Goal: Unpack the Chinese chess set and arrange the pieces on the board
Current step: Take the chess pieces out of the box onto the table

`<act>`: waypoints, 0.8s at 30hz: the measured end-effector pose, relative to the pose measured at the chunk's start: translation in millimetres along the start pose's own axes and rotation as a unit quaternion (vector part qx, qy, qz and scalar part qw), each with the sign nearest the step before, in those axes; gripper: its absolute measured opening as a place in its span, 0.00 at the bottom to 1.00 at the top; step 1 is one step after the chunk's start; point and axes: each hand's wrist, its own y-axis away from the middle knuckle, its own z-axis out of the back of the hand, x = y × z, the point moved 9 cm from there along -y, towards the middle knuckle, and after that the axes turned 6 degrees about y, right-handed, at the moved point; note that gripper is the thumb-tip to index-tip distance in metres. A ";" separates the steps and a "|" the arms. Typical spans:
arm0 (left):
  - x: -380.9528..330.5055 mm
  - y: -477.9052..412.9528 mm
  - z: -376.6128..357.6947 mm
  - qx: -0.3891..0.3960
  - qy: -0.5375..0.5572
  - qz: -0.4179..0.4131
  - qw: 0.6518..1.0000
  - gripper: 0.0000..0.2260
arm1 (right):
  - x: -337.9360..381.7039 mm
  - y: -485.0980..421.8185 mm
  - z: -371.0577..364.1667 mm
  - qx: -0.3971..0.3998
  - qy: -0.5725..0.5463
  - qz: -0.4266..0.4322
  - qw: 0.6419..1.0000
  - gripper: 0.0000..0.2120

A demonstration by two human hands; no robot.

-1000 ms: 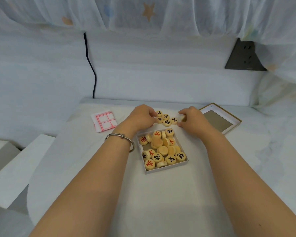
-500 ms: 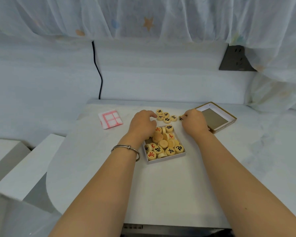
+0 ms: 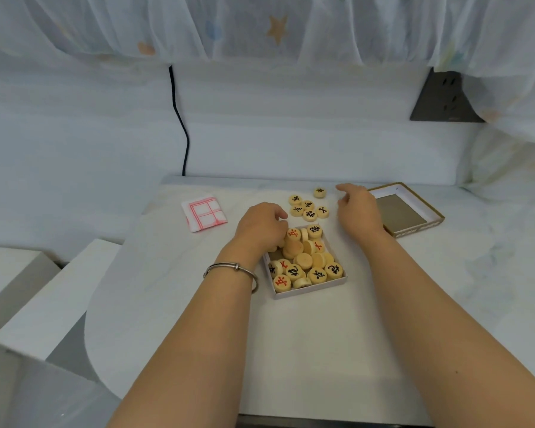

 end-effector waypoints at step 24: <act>4.5 33.7 20.0 0.002 0.093 0.003 0.996 0.16 | 52.9 57.2 10.2 0.085 -0.172 0.074 0.979 0.18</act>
